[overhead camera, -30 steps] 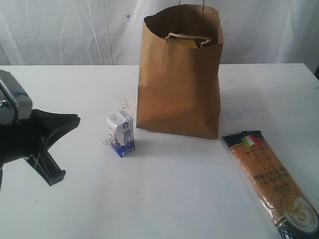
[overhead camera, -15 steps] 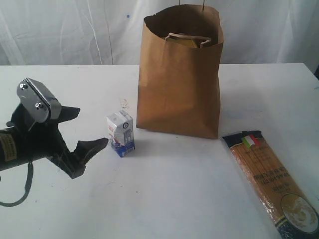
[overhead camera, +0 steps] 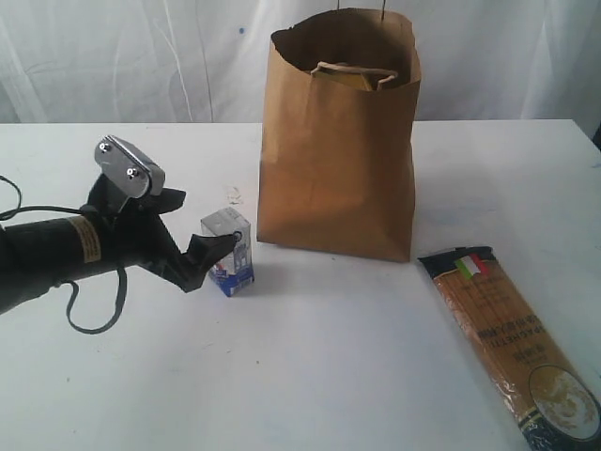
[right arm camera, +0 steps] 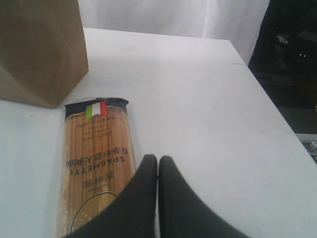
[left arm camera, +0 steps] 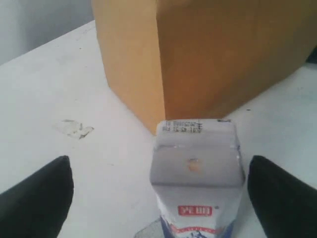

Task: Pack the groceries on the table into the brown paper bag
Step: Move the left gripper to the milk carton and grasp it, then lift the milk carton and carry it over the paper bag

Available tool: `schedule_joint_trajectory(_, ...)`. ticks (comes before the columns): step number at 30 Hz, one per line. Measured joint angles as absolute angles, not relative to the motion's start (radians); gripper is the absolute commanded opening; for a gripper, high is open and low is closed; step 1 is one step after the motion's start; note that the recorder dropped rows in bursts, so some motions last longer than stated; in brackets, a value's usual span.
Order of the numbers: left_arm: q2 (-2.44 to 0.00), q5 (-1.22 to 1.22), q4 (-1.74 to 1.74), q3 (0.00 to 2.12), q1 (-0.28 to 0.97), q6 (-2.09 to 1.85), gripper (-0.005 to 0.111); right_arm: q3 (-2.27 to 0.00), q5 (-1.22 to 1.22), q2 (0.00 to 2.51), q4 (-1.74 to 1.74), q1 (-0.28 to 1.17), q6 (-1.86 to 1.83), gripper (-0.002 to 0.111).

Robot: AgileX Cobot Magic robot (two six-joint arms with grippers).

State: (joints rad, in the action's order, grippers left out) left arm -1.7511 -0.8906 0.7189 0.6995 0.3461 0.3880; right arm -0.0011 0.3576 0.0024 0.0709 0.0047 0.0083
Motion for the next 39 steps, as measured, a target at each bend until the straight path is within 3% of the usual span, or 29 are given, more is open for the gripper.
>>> schedule_joint_trajectory(10,-1.871,-0.940,0.853,0.781,0.349,0.419,0.090,-0.001,0.358,0.002,0.071,0.005,0.008,0.000)
schedule_joint_trajectory(13,-1.889,-0.941,0.858,0.798,0.349,0.428,0.069,-0.001,0.358,0.002,0.071,0.005,0.008,0.000)
schedule_joint_trajectory(18,-1.891,-0.940,0.862,0.810,0.349,0.472,0.020,-0.001,0.358,0.002,0.071,0.005,0.008,0.000)
schedule_joint_trajectory(21,-1.869,-0.925,0.887,0.810,0.349,0.521,0.002,-0.001,0.358,0.002,0.071,0.005,0.008,0.000)
schedule_joint_trajectory(39,-1.409,-0.944,1.131,0.810,0.349,0.852,0.000,-0.001,0.358,0.002,0.071,0.005,0.008,0.000)
